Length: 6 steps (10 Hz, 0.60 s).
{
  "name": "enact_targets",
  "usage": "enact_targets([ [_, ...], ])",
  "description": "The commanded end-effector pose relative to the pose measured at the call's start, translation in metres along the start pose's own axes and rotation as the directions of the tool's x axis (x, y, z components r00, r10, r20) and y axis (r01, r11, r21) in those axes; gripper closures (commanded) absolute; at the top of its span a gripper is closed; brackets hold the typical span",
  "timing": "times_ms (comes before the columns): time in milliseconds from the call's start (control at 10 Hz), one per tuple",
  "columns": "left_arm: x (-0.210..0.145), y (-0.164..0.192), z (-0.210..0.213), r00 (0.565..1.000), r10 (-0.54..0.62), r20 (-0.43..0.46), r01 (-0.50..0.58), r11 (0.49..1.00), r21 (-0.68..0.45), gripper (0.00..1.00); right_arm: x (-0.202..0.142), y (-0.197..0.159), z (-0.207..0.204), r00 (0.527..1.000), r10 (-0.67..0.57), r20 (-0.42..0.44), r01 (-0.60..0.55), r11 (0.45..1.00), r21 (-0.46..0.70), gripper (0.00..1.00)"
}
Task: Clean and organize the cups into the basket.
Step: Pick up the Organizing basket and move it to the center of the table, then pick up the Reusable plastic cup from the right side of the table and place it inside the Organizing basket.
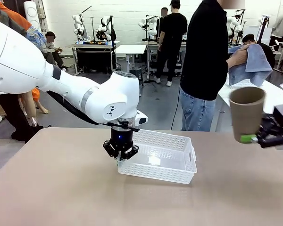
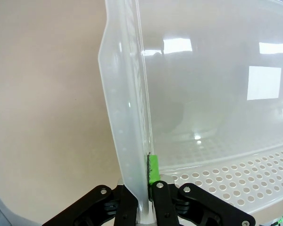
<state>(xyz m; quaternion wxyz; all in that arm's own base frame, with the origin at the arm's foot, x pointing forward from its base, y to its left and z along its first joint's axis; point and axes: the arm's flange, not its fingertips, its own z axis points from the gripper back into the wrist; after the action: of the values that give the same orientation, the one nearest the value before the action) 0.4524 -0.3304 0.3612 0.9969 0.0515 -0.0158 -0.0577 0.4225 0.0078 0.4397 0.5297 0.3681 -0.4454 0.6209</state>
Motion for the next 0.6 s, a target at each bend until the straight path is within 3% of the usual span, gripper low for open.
enact_targets([
  [0,-0.002,-0.003,-0.004,1.000,-0.016,-0.003,0.016,1.000,0.013,1.00,0.028,-0.036,-0.049,0.975,-0.108,-0.196,0.119,0.992,0.048,0.23],
  [200,-0.002,-0.003,-0.004,1.000,-0.016,-0.003,0.016,1.000,0.013,1.00,0.042,-0.058,-0.096,0.937,-0.130,-0.323,0.167,0.982,0.088,0.23],
  [500,-0.002,-0.003,-0.004,1.000,-0.016,-0.003,0.016,1.000,0.013,1.00,0.034,-0.078,-0.163,0.865,-0.147,-0.479,0.236,0.963,0.132,0.23],
])
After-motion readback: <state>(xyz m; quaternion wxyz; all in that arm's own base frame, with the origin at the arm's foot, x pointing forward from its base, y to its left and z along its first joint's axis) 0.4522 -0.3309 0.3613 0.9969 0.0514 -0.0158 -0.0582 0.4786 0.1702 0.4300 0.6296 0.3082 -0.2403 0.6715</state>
